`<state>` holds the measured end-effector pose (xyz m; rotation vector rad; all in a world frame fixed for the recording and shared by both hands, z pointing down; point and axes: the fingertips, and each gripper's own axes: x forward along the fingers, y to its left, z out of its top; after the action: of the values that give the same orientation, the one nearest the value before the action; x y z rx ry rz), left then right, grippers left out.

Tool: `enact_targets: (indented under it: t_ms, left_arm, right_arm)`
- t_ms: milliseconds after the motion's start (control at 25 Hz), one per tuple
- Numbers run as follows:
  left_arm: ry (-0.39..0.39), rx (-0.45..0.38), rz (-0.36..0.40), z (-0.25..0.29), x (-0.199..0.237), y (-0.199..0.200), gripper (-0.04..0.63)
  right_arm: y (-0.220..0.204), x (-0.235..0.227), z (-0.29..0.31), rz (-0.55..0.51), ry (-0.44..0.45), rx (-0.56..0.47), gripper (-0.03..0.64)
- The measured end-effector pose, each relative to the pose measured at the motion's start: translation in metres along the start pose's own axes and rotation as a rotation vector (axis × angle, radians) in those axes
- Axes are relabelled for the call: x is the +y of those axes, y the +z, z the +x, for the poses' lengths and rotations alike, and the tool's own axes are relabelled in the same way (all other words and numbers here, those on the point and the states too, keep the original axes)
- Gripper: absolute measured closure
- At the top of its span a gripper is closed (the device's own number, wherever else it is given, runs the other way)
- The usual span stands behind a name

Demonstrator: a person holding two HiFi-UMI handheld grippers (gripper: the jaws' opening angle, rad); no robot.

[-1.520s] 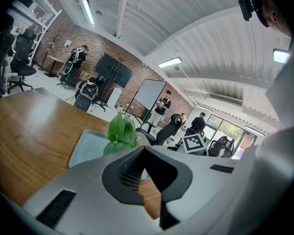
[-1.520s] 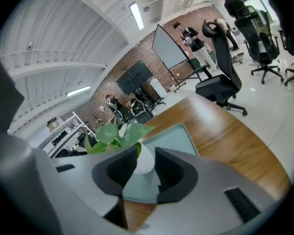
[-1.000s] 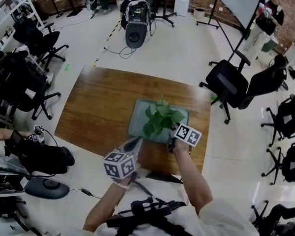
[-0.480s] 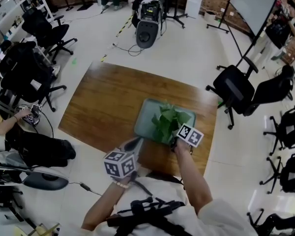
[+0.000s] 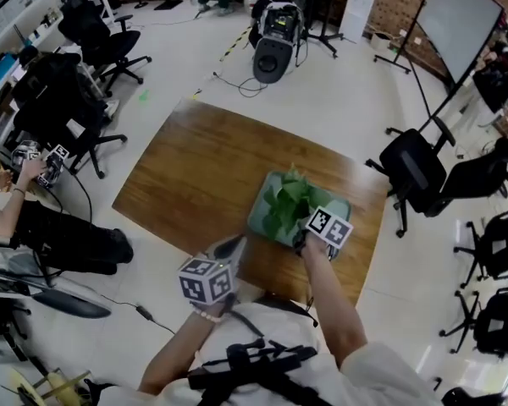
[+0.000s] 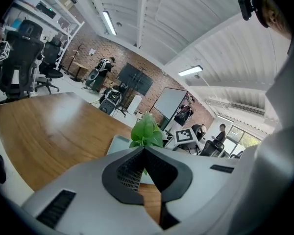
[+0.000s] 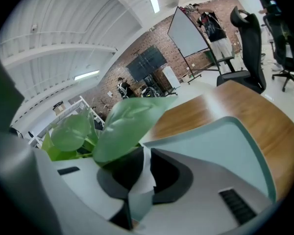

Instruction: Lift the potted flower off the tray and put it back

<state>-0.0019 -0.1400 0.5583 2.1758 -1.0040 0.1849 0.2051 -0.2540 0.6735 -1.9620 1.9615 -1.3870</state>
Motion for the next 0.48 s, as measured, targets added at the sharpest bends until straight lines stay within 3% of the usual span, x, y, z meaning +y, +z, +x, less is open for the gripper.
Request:
enact_targets:
  t_ms: [480]
  left_arm:
    - [0.193,-0.127,-0.097,-0.065,0.062,0.014,0.606]
  right_arm:
    - [-0.052,0.112,0.09,-0.125,0.117,0.171,0.566]
